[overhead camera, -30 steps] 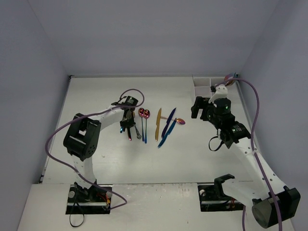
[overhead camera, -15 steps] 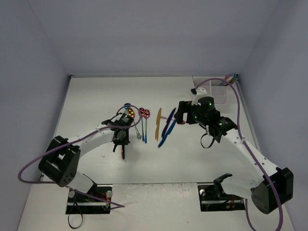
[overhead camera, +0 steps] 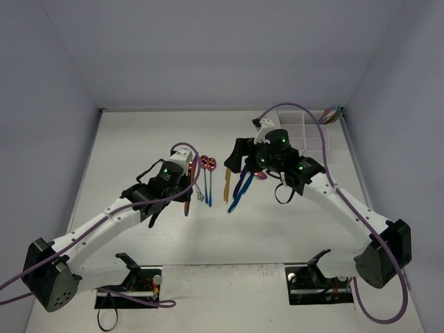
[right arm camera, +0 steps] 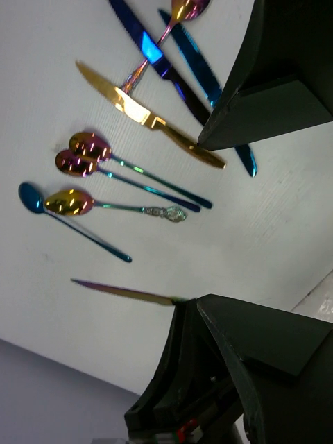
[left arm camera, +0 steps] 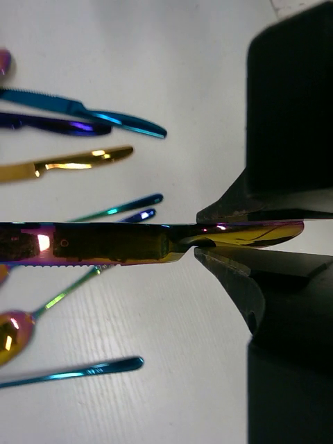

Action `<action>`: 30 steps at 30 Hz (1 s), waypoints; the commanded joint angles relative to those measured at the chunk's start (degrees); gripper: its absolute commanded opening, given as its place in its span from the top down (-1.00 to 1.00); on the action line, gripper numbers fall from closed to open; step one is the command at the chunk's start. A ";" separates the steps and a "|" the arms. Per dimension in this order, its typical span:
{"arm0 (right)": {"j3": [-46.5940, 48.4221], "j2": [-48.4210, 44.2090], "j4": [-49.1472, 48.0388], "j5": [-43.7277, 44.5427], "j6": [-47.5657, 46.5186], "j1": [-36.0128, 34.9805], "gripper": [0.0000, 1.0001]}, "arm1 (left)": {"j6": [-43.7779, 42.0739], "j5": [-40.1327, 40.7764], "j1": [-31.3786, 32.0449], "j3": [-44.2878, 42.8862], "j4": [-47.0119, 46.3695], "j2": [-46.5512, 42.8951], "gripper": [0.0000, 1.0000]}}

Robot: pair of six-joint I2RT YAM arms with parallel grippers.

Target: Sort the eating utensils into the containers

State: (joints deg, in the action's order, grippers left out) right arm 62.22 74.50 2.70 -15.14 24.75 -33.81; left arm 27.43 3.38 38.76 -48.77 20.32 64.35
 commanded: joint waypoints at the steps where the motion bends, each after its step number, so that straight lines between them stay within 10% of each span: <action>1: 4.98 2.14 -7.62 -1.80 4.19 -3.06 -0.65 | -3.53 -3.28 1.01 -2.20 -8.90 -2.87 1.00; 16: 9.15 10.57 -14.30 0.28 7.59 -6.62 -0.49 | -6.16 -7.86 2.64 -7.12 -12.49 -1.60 1.00; 30: 8.07 13.33 -17.31 -2.35 9.00 -6.97 0.76 | -7.59 -7.54 3.05 -8.56 -13.57 0.53 1.00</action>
State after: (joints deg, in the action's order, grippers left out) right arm 68.49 88.04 -9.11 -16.48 33.26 -40.28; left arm 21.22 -3.88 41.28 -53.19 12.54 64.82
